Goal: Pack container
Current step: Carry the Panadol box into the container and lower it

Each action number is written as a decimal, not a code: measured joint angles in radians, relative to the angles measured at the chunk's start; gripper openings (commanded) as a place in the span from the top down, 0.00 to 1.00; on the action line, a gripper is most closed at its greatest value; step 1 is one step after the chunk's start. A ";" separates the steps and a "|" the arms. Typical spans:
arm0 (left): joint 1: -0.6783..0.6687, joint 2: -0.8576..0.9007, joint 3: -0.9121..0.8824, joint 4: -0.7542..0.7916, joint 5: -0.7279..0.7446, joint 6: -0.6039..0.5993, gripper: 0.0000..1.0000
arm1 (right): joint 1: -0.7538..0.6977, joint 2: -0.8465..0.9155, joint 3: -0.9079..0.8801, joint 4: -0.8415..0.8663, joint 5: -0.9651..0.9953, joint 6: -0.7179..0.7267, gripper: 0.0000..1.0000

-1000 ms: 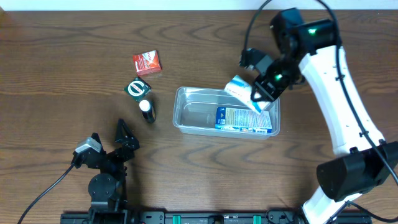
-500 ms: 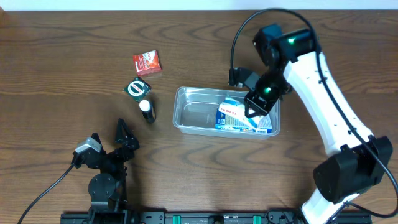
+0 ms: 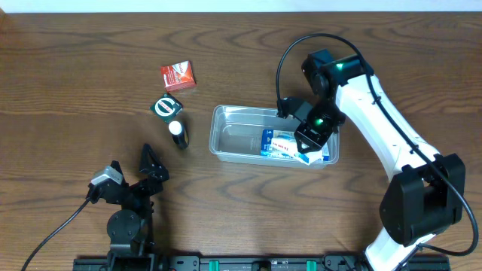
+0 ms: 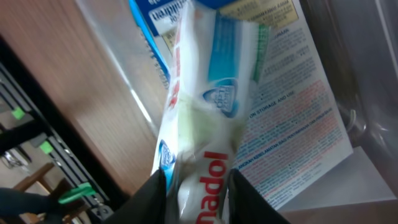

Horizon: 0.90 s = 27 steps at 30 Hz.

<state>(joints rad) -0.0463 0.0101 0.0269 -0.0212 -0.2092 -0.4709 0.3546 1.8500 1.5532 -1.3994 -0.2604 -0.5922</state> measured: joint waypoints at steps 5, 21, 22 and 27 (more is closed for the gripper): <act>0.000 0.000 0.000 0.000 0.000 0.000 0.02 | 0.000 0.000 -0.006 0.019 0.025 -0.013 0.64; 0.000 0.000 0.000 0.000 0.000 0.000 0.02 | 0.000 0.000 -0.008 0.020 0.048 -0.048 0.79; 0.000 0.000 0.000 0.000 0.000 0.000 0.02 | 0.000 0.000 -0.011 0.020 0.049 -0.048 0.79; 0.000 0.000 0.000 0.000 0.000 0.000 0.02 | 0.000 0.000 -0.051 0.027 0.048 -0.048 0.79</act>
<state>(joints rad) -0.0463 0.0101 0.0269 -0.0212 -0.2096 -0.4709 0.3546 1.8500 1.5021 -1.3724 -0.2119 -0.6407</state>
